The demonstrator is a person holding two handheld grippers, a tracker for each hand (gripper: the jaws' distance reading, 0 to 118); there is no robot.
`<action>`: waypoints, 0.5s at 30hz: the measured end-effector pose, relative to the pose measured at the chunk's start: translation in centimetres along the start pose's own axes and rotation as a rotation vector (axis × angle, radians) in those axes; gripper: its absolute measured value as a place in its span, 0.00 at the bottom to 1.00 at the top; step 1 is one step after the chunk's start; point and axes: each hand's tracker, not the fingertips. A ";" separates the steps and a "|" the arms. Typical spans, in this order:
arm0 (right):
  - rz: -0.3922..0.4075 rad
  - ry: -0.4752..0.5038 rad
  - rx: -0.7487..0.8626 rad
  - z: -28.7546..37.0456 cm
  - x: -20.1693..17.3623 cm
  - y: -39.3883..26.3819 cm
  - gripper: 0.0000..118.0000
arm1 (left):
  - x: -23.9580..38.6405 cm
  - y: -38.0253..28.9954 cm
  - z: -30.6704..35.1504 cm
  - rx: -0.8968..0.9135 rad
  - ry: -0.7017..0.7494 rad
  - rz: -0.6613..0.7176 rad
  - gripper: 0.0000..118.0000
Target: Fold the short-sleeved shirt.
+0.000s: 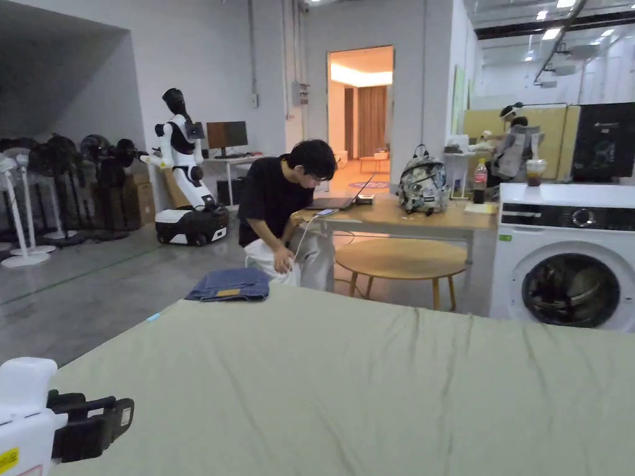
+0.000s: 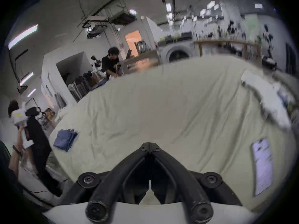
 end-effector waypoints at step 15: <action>0.203 -0.156 0.449 8.1 -3.3 5.2 0.00 | 26.3 -1.7 5.4 0.400 -0.300 -0.103 0.00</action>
